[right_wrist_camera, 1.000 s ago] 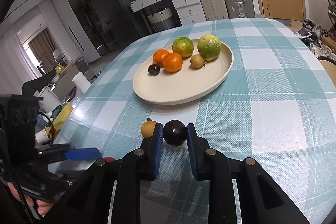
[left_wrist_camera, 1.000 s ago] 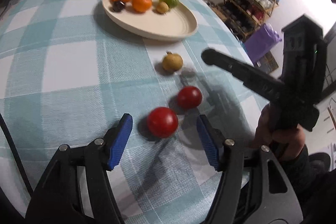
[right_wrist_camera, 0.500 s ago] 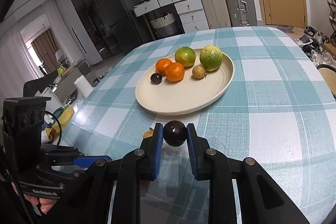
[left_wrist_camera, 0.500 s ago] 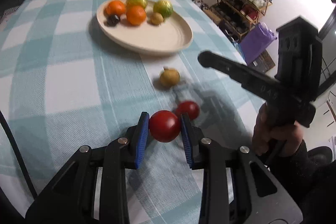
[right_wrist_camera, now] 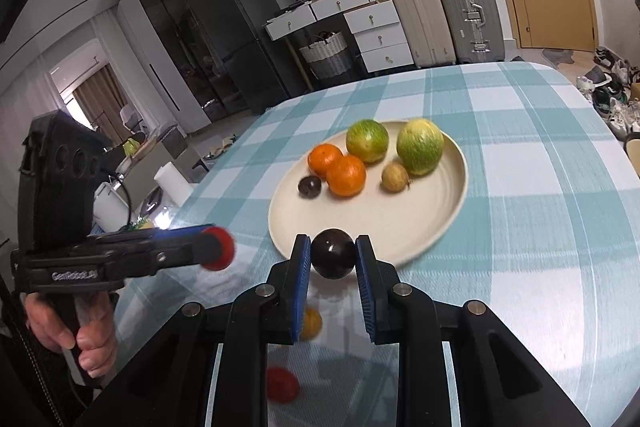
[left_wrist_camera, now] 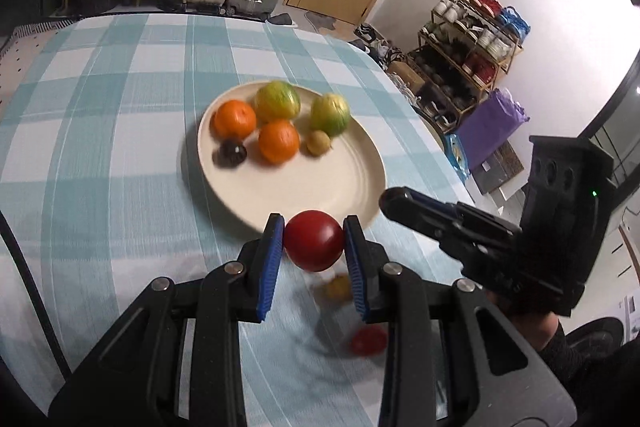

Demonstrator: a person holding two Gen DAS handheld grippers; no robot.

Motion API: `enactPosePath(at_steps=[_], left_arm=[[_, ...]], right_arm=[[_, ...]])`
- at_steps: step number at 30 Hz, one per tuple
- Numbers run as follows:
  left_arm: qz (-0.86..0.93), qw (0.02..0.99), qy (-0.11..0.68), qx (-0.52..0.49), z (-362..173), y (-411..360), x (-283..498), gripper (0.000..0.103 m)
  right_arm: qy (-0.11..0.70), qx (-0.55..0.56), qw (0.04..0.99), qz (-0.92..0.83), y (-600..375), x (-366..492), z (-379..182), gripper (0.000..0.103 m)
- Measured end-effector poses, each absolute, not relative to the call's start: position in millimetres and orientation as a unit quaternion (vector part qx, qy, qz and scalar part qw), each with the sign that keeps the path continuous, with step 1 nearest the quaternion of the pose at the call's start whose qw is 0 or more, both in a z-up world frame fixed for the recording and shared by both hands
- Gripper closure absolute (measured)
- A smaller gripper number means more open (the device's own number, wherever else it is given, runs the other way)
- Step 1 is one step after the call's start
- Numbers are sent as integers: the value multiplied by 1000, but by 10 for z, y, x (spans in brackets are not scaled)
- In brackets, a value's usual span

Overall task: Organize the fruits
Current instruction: 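Carry the tomato and plum onto the cream plate and open both tools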

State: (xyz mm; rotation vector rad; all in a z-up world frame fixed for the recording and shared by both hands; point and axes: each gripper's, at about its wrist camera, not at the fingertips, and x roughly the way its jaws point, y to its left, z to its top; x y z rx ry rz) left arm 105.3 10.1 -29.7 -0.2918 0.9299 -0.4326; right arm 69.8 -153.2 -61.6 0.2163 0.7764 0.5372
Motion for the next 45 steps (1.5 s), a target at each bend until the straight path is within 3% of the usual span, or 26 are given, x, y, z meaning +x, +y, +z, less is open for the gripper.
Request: enactPosePath(at_steps=[12,31,37,40,43,45], left_arm=[[-191,854,459,-153,-531,98,1650,76],[-189,844,476,-158,-787,73,1973,76],[-184,846,477,-151,-748,29,1944,73],[-181,848,475,-148,-696,19,1900,70],[-179,851,472,-145,-599,-4,1834,58],[-172,857,466,-137,-510,-30,1766,41]], right_arm=[[393,116,871,270,-1366,1256,-667,80],[418,103,867,251,-1242,1584,-925,79],[409,120,868,256,-1296,1587,-924,58],[401,126,871,255,-1352,1558,-884,54],[394,130,875,250,-1409,1510,-832,53],[392,132,876,249,-1450,1472,-801,50]])
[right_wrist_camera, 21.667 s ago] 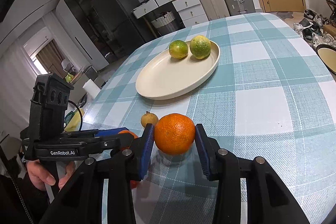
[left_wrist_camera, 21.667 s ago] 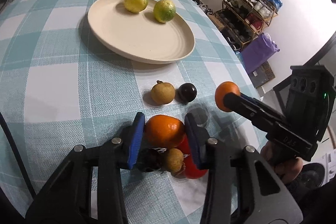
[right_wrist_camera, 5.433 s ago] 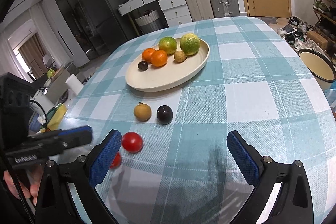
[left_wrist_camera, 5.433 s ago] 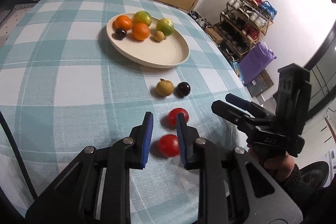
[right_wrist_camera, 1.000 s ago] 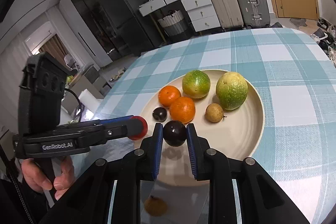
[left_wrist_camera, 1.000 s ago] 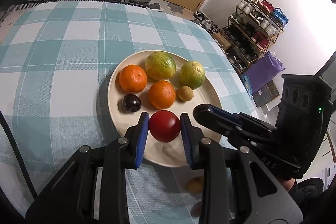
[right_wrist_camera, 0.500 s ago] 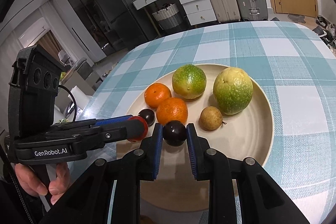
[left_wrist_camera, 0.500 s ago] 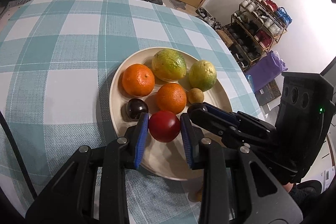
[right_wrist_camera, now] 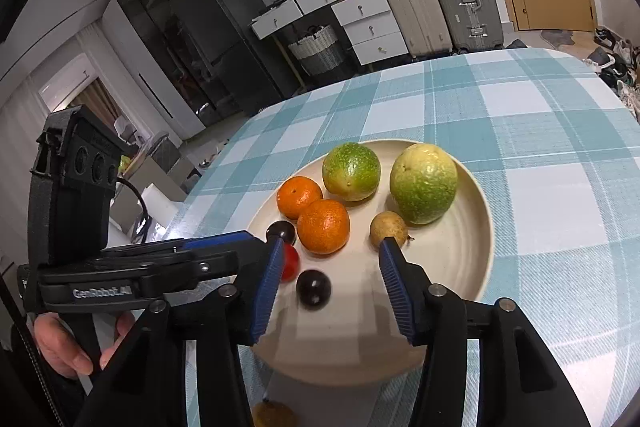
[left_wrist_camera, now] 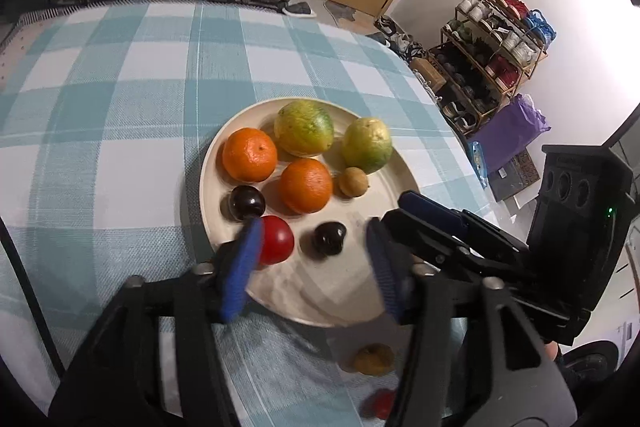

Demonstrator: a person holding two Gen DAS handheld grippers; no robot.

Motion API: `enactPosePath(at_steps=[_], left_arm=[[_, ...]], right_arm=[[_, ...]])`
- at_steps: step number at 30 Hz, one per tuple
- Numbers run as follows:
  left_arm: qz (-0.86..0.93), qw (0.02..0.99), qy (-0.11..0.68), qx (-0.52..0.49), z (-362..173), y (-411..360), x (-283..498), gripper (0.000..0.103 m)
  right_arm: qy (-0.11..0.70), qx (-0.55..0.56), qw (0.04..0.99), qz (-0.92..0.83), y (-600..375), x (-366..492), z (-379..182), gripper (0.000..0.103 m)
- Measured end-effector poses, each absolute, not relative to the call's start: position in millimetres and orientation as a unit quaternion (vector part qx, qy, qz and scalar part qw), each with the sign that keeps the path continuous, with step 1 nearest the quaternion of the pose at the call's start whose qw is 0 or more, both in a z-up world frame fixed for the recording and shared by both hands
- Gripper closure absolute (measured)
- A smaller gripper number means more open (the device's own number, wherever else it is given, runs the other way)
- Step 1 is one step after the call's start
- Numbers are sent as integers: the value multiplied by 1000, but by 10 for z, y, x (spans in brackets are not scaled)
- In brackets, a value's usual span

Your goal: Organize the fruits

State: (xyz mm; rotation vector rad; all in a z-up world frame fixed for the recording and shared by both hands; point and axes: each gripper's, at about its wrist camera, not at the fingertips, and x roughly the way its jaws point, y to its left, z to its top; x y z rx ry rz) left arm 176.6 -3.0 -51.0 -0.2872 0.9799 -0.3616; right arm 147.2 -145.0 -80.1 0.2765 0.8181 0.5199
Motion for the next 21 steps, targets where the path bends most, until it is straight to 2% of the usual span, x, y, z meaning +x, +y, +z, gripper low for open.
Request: enactPosePath(at_steps=[5,9,11,15,21], left_arm=[[-163,870,448,-128,-322,-54,1591,35],[-154,872,448,-122,-241,-84,1418,33],[-147,874,449,-115,-214,-117,1329,32],[-140,878,448,-97,-185,-210,1111,25],[-119,883,449,-65,-157,-339,851,25]], right_arm=[[376,141,884,240,-1559,1328,-685,29],[362,147,890,233,-1651,1190,-571,24],[357,147,893,233,-1671,1128,-529,17],[346,143,897,234,-1708,983,-453,14],[337,141,901,233,-1742,791,-388,8]])
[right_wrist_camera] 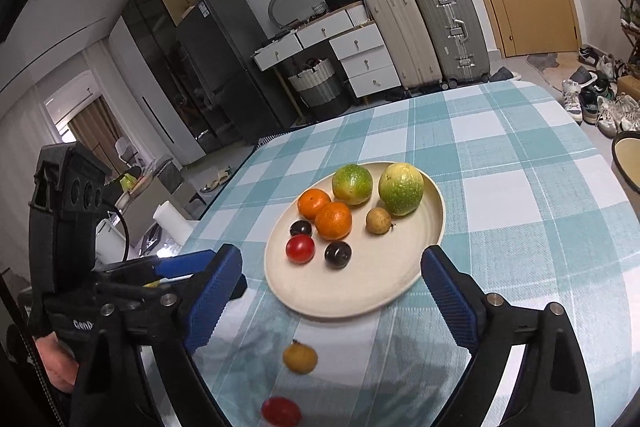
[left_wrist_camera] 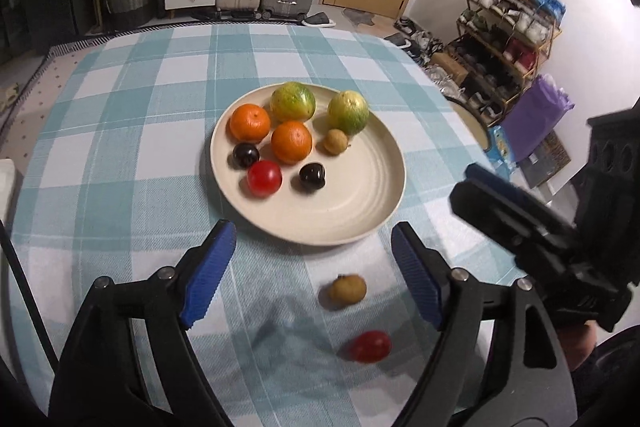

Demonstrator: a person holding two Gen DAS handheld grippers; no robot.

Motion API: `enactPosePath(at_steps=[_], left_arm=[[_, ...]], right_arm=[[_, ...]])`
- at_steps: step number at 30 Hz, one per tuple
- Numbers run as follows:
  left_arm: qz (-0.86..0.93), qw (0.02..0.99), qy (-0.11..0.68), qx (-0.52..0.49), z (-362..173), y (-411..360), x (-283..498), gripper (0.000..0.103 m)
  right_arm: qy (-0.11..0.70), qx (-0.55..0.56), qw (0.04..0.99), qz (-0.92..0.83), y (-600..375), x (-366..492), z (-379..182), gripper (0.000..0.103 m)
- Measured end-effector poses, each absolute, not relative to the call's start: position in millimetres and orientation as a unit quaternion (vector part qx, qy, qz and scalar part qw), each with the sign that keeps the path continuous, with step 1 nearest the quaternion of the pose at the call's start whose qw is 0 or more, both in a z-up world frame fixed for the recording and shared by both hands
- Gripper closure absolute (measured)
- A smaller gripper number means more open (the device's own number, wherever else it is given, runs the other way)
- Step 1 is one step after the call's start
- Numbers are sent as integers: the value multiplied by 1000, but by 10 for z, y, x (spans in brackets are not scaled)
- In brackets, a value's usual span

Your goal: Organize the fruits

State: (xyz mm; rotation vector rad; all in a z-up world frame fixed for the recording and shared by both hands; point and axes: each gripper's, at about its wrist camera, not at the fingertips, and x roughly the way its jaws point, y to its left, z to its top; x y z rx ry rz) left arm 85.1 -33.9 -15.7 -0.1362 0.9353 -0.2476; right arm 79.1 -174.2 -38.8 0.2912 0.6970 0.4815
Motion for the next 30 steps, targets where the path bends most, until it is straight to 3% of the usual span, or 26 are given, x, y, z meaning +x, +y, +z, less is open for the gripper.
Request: enactPosePath(at_steps=[7,22,26,30], left_arm=[[-99,888,444,-62,-175,-374,614,21],[-115,884,450,-52,-534,-467,179,11],[-118,887,443,-46,-579,-499,88,2],[-121,886,446,-47,-624,-524,53,2]], right_arm=[[324,138,910,221,-1801,549,-311,3],[320,115,918,203,-1803,76,-367,0],[319,110,920,196,-1815,-73,-396,0],[324,107,921,189,-1842,-169,-424,0]])
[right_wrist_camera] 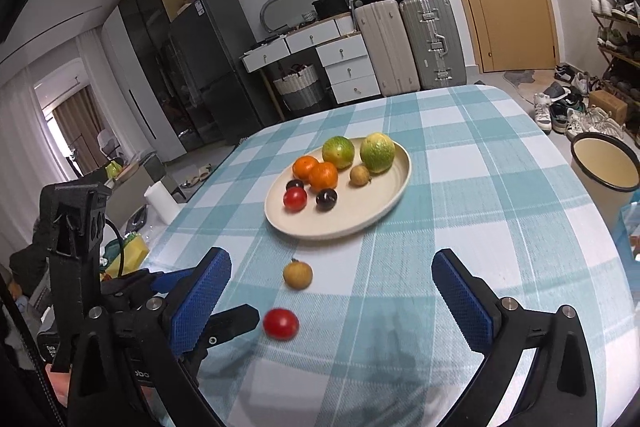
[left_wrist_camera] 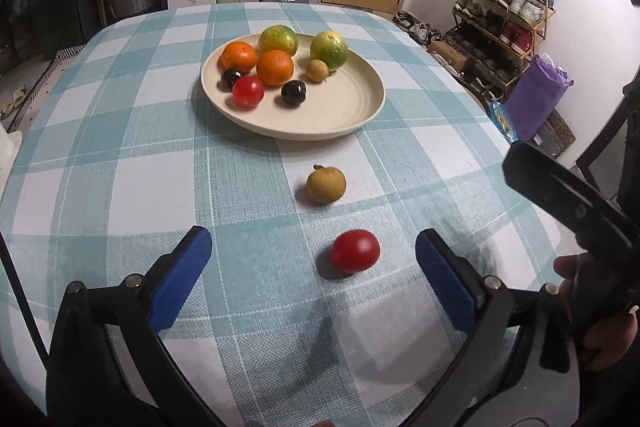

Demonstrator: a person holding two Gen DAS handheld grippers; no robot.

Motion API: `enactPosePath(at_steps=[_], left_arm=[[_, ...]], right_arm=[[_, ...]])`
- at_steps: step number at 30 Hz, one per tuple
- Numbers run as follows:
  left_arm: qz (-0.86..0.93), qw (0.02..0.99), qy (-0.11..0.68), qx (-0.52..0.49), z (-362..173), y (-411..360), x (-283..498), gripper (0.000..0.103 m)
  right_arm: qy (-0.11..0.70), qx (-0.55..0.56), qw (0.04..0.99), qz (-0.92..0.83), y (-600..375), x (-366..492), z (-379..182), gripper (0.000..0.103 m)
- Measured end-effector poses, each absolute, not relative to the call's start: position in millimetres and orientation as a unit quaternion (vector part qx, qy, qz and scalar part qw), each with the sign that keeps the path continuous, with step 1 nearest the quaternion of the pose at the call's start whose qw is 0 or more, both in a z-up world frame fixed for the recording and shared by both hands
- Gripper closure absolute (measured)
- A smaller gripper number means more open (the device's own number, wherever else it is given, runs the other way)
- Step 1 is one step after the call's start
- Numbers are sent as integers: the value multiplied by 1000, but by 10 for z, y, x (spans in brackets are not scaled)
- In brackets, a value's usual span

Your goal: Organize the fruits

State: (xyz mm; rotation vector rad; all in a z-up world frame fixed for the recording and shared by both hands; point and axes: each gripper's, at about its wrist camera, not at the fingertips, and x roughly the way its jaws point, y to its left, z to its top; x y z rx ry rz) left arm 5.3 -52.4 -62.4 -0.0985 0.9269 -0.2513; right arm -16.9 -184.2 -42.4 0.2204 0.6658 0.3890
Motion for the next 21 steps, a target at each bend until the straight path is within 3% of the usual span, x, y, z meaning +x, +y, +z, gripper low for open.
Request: enactPosePath(at_steps=[18,21], left_arm=[[-130,876,465,-1,-850,-795,146,2],[-148,871,467,-11,-871,-798,157,7]], right_arm=[[344,110,916,176,-1928,-256,-566,0],[356,113,910,181,-1928,-221,-618,0]])
